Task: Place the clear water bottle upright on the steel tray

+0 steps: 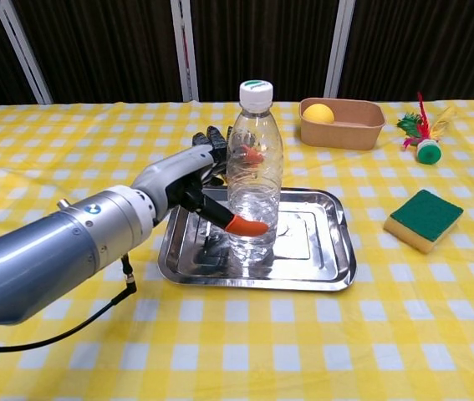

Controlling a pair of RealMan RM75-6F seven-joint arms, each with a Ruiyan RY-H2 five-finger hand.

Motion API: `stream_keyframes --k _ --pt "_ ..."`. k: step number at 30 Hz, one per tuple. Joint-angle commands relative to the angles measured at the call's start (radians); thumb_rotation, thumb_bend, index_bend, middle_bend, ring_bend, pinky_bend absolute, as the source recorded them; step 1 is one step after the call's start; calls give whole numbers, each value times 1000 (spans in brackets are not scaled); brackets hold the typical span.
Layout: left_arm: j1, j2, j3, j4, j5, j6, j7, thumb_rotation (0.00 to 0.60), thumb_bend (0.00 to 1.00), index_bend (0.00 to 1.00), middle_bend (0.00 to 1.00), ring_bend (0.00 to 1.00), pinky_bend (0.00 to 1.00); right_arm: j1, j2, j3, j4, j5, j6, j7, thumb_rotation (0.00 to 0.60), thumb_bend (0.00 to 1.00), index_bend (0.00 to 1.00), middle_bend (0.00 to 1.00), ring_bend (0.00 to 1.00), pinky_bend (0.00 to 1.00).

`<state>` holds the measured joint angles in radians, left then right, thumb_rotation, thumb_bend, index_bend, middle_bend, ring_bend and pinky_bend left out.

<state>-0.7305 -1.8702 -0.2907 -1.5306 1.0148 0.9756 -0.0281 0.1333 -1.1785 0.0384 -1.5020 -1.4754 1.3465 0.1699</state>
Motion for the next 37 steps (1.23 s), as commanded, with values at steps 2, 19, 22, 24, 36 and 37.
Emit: stream_keyframes --k 2,19,22,24,36,37 --pt "58 131 25 -139 35 2 -40 600 177 52 0 0 0 -2 2 1 -11 4 3 -12 600 49 111 0 2 0" --pt "461 598 259 -292 306 503 181 600 221 82 1 0 0 -9 1 -3 -26 -19 31 -29 600 49 111 0 2 0" --pt "508 581 249 -211 279 576 233 600 226 87 2 0 0 -9 0 -2 -22 -19 33 -33 600 49 111 0 2 0" --pt "528 561 238 -148 256 607 265 600 226 88 1 0 0 -9 -2 0 -16 -20 36 -34 600 49 111 0 2 0" --pt "538 555 234 -37 199 521 322 600 226 83 0 0 0 -5 -31 20 34 -19 62 -52 600 50 110 0 2 0" --pt "539 553 234 -38 209 523 319 600 226 83 0 0 0 -6 -35 20 40 -21 66 -50 600 50 110 0 2 0"
